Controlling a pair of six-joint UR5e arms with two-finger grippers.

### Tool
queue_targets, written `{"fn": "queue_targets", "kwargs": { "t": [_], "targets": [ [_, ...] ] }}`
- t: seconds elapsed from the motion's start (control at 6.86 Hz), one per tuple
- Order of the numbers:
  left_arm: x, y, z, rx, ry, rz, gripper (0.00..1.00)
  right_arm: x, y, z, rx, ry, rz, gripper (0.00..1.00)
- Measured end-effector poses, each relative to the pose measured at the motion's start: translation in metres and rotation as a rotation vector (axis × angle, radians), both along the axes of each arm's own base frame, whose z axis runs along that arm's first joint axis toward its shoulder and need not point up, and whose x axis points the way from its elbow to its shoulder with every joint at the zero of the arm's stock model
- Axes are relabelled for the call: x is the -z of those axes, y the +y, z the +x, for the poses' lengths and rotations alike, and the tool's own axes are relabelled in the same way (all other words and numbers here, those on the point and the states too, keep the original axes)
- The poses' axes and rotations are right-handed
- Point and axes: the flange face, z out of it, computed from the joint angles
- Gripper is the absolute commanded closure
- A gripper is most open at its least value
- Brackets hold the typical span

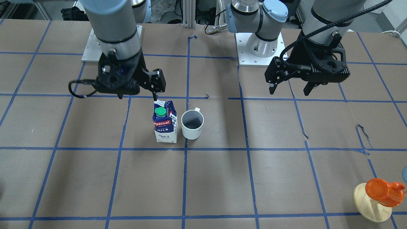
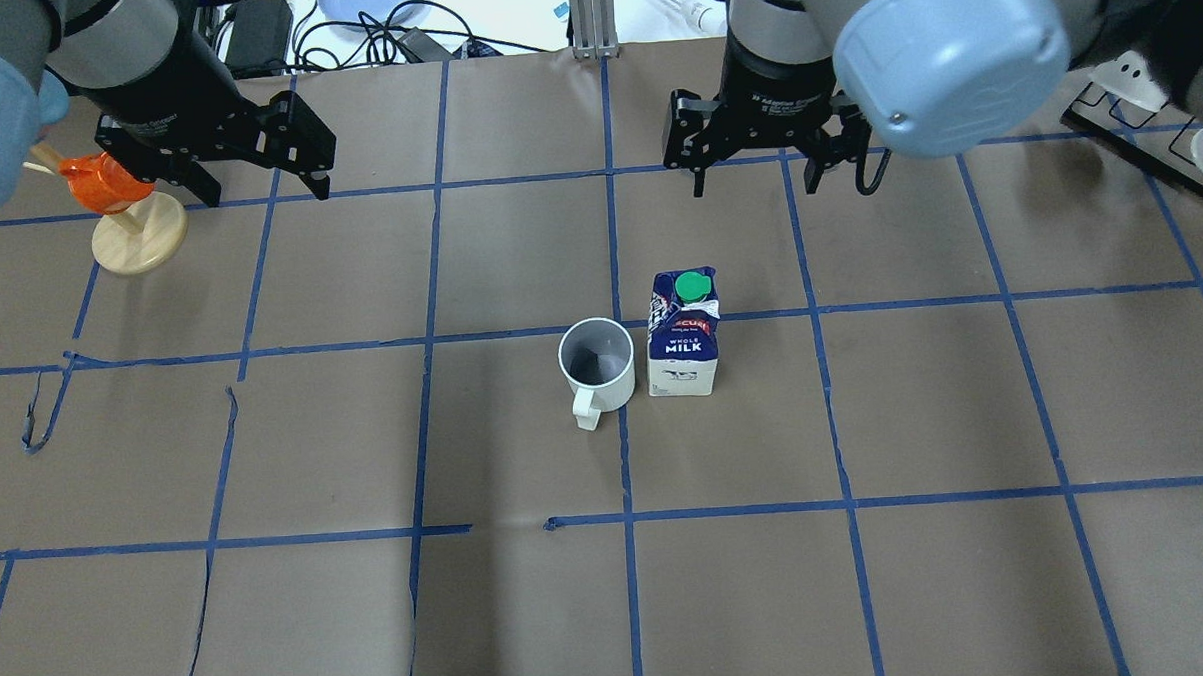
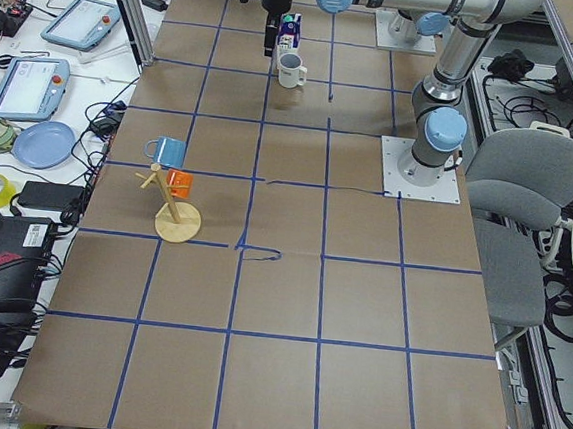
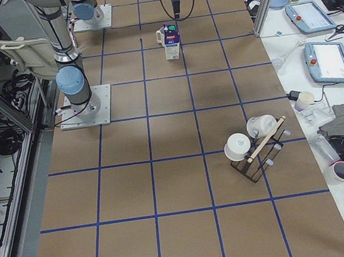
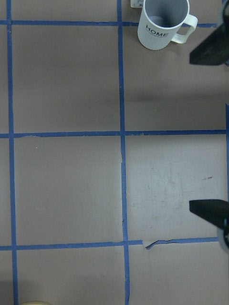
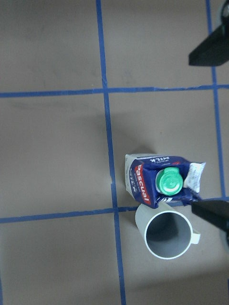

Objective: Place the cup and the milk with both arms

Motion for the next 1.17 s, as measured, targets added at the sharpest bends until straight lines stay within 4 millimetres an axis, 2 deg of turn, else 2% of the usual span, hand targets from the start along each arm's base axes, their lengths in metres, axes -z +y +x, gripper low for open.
{"fn": "queue_targets", "kwargs": {
  "t": [0.29,0.44,0.73,1.17],
  "targets": [
    [0.000,0.000,0.000,0.000,0.000,0.000,0.00,-0.039,0.011,-0.040,0.059,0.038,-0.034,0.00],
    [0.000,0.000,0.000,0.000,0.000,-0.001,0.00,-0.046,0.011,-0.055,0.065,0.043,-0.044,0.00],
    [0.000,0.000,0.000,0.000,0.000,0.000,0.00,-0.047,0.003,-0.080,-0.004,0.046,-0.038,0.00],
    [0.000,0.000,0.000,0.000,0.000,0.000,0.00,-0.046,0.001,-0.086,-0.037,0.049,-0.031,0.00]
  ]
}}
